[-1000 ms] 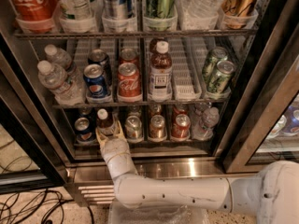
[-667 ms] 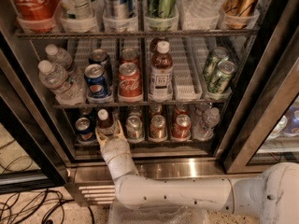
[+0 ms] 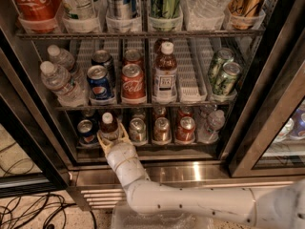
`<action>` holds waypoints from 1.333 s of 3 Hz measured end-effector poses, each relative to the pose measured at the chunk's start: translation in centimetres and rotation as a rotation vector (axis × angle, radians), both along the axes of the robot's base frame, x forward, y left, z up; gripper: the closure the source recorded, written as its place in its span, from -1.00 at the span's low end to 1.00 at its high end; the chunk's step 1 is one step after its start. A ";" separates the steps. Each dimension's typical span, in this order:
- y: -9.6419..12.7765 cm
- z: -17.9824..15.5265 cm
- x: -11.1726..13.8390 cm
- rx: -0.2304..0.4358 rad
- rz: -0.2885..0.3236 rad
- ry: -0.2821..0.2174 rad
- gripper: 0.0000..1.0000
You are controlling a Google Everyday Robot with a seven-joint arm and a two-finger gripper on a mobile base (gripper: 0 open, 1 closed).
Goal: Pick blue plastic bottle from bottom shelf of fridge
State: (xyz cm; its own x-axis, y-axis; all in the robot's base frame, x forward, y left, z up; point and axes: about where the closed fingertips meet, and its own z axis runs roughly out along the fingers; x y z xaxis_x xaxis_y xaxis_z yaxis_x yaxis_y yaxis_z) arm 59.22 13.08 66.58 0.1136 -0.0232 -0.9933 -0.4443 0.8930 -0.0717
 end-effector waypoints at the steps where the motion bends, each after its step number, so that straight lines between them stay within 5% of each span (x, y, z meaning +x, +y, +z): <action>1: -4.0 1.6 -2.6 -0.004 0.068 0.070 1.00; 3: -13.1 2.5 -3.5 -0.067 0.089 0.250 1.00; 4: -15.7 2.7 -2.3 -0.086 0.125 0.315 1.00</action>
Offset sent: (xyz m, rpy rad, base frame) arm -0.0983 -0.1010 0.0064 -0.1603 0.3707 0.3579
